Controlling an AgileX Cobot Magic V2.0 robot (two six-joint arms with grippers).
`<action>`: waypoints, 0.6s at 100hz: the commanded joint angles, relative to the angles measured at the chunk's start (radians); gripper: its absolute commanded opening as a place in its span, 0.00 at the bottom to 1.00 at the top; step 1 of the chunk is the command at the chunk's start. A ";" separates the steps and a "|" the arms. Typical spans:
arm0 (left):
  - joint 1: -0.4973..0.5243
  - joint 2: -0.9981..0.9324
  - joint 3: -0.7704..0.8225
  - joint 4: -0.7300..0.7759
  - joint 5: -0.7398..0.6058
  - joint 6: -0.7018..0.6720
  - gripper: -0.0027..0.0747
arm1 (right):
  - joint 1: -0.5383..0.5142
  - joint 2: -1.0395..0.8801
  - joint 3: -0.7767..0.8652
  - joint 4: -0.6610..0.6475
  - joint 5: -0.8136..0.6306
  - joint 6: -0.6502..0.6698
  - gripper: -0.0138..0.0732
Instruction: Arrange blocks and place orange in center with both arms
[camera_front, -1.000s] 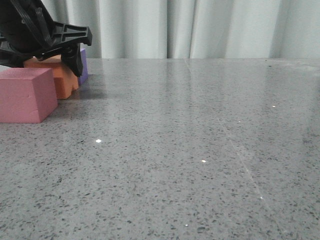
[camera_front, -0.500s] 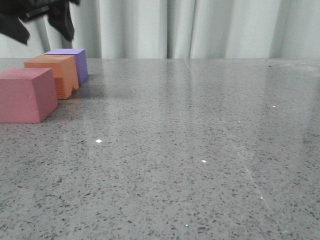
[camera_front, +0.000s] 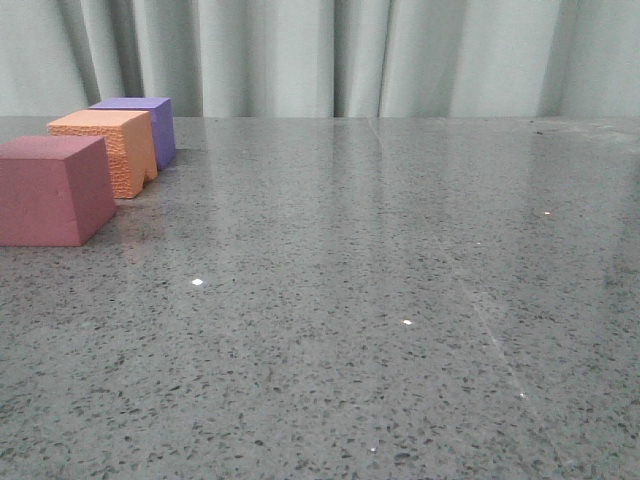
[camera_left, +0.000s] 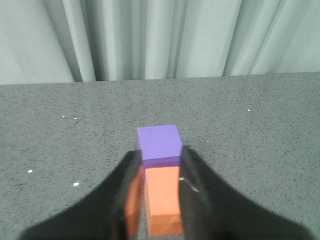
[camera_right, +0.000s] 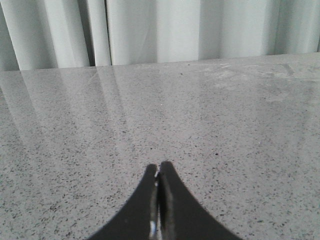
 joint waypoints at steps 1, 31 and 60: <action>-0.005 -0.106 0.059 0.035 -0.088 0.001 0.01 | -0.006 -0.019 -0.014 0.001 -0.082 -0.007 0.09; -0.005 -0.346 0.325 0.057 -0.090 0.001 0.01 | -0.006 -0.019 -0.014 0.001 -0.082 -0.007 0.09; -0.005 -0.372 0.427 0.057 -0.090 0.001 0.01 | -0.006 -0.019 -0.014 0.001 -0.082 -0.007 0.09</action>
